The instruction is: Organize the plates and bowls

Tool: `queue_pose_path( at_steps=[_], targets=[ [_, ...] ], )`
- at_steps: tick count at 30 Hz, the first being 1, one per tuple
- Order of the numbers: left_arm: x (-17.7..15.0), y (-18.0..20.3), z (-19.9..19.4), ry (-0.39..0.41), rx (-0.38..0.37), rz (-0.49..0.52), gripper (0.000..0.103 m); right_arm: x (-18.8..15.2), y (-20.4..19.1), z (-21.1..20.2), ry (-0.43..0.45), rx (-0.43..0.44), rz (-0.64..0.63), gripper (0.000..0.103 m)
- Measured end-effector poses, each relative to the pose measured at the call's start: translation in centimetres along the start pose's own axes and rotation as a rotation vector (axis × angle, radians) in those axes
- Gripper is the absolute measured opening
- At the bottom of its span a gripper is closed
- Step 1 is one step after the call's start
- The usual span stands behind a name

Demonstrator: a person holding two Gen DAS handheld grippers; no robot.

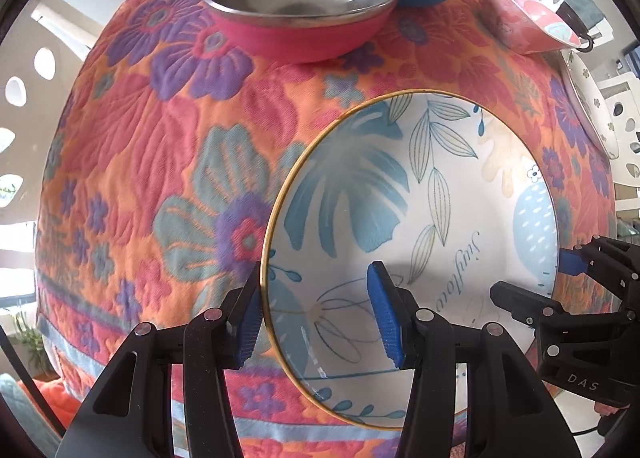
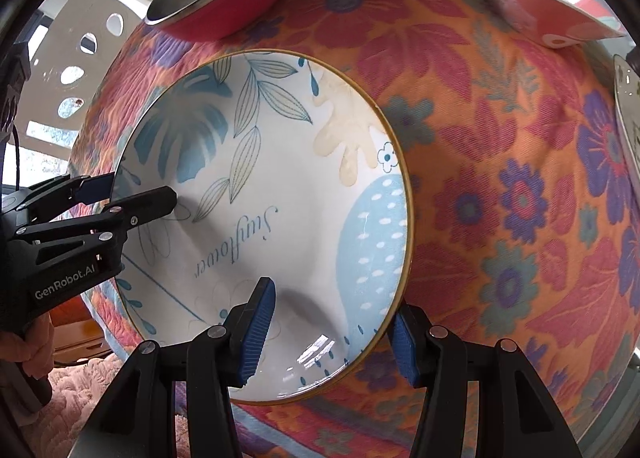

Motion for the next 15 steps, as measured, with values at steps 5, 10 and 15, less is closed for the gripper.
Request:
queue_pose_path(
  at_steps=[5,10,15],
  targets=[
    [-1.4,-1.9,-0.3,-0.005,-0.008,0.029,0.047,0.8,-0.8,0.0,-0.014,0.001,0.030,0.053],
    [-2.4,-3.0,-0.9,-0.017,-0.022,0.099,0.047,2.0,-3.8,0.8,-0.027,-0.009,0.077,0.054],
    [-2.5,-4.5,-1.3,-0.027,-0.040,0.149,0.047,2.4,-5.7,1.9,-0.037,-0.015,0.135,0.054]
  ],
)
Point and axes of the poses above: each gripper's, at about its wrist camera, not at the fingertips, and z roughly the way its jaws point, y to its right, x to its top, the point moved 8 cm from there along z, roughly the way its jaws point, and after that the axes turned 7 degrees about -y, right-handed, at the moved point
